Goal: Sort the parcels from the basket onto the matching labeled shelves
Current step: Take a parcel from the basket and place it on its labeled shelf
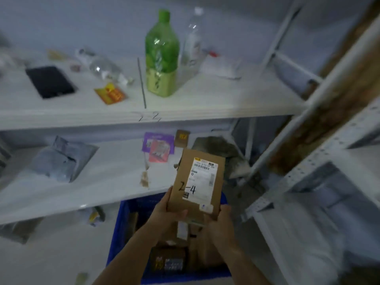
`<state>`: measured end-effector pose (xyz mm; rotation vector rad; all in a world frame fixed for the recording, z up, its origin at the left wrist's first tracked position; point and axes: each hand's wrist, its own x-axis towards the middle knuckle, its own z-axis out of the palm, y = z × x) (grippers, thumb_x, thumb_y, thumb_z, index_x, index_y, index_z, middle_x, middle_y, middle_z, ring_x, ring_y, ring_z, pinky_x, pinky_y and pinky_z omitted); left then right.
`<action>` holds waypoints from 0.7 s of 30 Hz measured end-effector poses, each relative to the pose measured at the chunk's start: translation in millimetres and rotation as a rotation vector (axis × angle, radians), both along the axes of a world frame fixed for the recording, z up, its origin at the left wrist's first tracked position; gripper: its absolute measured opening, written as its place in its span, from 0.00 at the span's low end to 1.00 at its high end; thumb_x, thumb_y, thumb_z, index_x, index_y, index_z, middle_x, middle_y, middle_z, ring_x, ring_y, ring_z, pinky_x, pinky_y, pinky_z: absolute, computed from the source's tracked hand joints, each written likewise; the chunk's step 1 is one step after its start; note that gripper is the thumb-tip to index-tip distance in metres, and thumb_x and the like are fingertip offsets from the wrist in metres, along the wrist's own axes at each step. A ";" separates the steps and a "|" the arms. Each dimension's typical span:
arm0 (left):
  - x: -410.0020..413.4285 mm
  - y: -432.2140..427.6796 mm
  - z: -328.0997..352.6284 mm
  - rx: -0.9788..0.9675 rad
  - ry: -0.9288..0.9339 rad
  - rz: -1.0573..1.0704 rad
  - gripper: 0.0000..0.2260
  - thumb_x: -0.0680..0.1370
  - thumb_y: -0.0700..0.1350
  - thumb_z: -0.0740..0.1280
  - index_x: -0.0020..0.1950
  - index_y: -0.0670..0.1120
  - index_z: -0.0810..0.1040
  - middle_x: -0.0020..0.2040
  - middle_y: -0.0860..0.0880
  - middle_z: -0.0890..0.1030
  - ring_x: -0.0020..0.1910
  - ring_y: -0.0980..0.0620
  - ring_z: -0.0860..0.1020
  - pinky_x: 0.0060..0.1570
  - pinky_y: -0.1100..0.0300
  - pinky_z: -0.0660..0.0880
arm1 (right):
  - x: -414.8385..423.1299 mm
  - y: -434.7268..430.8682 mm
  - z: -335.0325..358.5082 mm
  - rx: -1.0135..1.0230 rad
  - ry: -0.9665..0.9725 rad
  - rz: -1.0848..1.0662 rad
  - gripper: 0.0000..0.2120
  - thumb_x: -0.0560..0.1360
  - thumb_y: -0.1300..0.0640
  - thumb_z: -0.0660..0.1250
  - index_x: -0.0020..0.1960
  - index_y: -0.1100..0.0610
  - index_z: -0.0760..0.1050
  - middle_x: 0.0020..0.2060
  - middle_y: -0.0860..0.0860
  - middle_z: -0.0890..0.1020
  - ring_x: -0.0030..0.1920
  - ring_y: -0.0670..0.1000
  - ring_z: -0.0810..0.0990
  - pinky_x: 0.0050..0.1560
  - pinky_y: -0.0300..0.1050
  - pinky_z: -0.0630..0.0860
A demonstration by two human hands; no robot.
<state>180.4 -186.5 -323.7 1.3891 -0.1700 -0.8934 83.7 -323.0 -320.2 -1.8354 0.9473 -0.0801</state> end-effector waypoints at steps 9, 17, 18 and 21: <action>-112.1 -28.1 274.8 -0.207 -0.562 -0.363 0.36 0.73 0.34 0.70 0.74 0.52 0.56 0.66 0.49 0.73 0.57 0.55 0.76 0.49 0.66 0.79 | -159.6 12.7 255.2 -0.245 -0.468 -0.258 0.17 0.79 0.67 0.62 0.64 0.62 0.61 0.57 0.53 0.74 0.57 0.53 0.74 0.57 0.45 0.73; -277.7 -68.0 504.4 -0.409 -1.049 -0.463 0.32 0.76 0.42 0.67 0.74 0.43 0.53 0.70 0.47 0.69 0.65 0.52 0.71 0.63 0.59 0.71 | -345.0 0.1 491.5 -0.759 -0.698 -0.364 0.22 0.79 0.67 0.60 0.71 0.56 0.64 0.56 0.46 0.75 0.57 0.49 0.74 0.46 0.27 0.69; -300.6 -71.1 526.3 -0.432 -1.118 -0.460 0.30 0.77 0.43 0.66 0.74 0.44 0.53 0.69 0.48 0.69 0.66 0.53 0.70 0.65 0.58 0.69 | -370.8 -1.0 515.7 -0.813 -0.718 -0.359 0.23 0.79 0.68 0.60 0.71 0.54 0.64 0.55 0.44 0.75 0.57 0.46 0.74 0.43 0.21 0.67; -366.1 -80.5 583.3 -0.490 -1.262 -0.470 0.30 0.78 0.45 0.64 0.74 0.44 0.52 0.70 0.49 0.68 0.68 0.50 0.68 0.68 0.55 0.66 | -442.8 1.6 573.5 -0.972 -0.727 -0.367 0.25 0.80 0.65 0.60 0.73 0.49 0.61 0.58 0.35 0.74 0.61 0.42 0.72 0.58 0.26 0.68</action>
